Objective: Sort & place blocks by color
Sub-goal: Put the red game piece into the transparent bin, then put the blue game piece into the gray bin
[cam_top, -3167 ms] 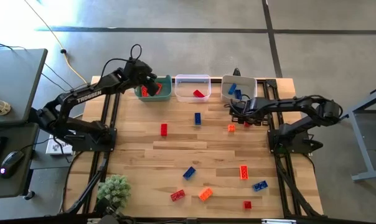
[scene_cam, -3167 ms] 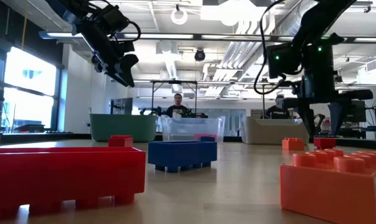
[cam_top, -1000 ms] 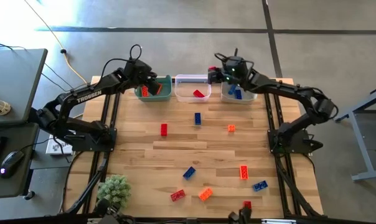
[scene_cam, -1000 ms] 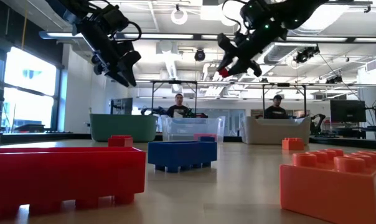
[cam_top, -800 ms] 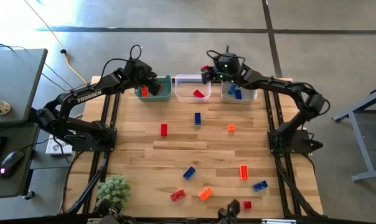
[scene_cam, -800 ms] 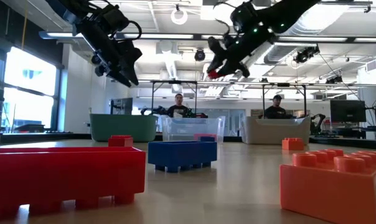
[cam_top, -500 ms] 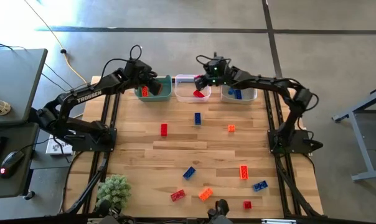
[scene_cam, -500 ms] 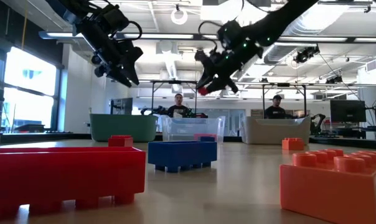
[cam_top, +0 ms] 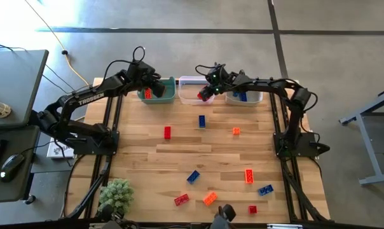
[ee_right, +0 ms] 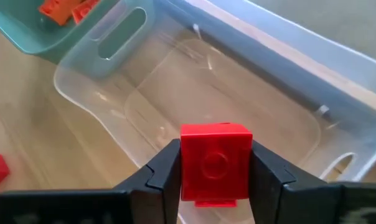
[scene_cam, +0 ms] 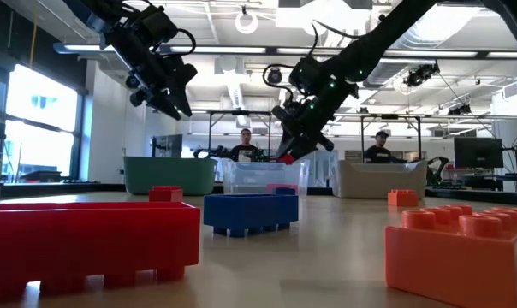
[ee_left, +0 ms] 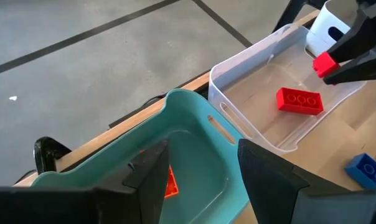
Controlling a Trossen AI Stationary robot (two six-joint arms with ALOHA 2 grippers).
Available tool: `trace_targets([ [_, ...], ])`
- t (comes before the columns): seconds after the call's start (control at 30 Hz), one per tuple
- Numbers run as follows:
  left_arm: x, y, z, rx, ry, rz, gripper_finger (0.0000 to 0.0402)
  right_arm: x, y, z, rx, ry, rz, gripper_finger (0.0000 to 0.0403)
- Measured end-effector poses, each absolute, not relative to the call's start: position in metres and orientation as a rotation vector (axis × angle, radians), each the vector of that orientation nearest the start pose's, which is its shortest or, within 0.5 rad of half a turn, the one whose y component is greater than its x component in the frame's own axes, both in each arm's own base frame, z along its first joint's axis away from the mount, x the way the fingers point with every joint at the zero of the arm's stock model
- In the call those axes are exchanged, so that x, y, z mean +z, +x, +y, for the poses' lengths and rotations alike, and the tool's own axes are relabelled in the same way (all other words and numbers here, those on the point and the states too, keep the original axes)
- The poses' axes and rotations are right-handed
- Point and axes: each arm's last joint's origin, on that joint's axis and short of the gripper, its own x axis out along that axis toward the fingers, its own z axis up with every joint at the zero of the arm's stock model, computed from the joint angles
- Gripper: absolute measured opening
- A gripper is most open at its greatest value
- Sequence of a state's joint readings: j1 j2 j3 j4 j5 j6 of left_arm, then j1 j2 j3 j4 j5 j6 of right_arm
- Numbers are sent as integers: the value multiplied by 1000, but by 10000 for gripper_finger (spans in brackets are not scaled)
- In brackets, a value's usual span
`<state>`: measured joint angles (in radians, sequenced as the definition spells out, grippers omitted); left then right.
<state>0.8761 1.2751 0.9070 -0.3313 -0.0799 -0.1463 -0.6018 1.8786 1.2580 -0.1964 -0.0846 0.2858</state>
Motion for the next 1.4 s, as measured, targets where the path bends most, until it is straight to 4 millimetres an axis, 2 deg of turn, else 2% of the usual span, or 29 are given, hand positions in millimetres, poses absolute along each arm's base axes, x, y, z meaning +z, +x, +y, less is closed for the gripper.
trace_targets([
  [0.33, 262, 170, 206, 964, -410, 604, 180, 192, 331, -225, -593, 517, 713, 189],
  [0.8, 262, 185, 193, 858, -338, 639, 180, 226, 319, -214, -588, 535, 672, 194],
  [1.07, 261, 197, 180, 777, -278, 676, 180, 245, 310, -185, -534, 616, 750, 195],
  [1.23, 260, 205, 170, 721, -264, 681, 180, 252, 306, -159, -524, 687, 827, 195],
  [1.4, 260, 212, 161, 647, -222, 694, 180, 251, 307, -128, -536, 796, 930, 195],
])
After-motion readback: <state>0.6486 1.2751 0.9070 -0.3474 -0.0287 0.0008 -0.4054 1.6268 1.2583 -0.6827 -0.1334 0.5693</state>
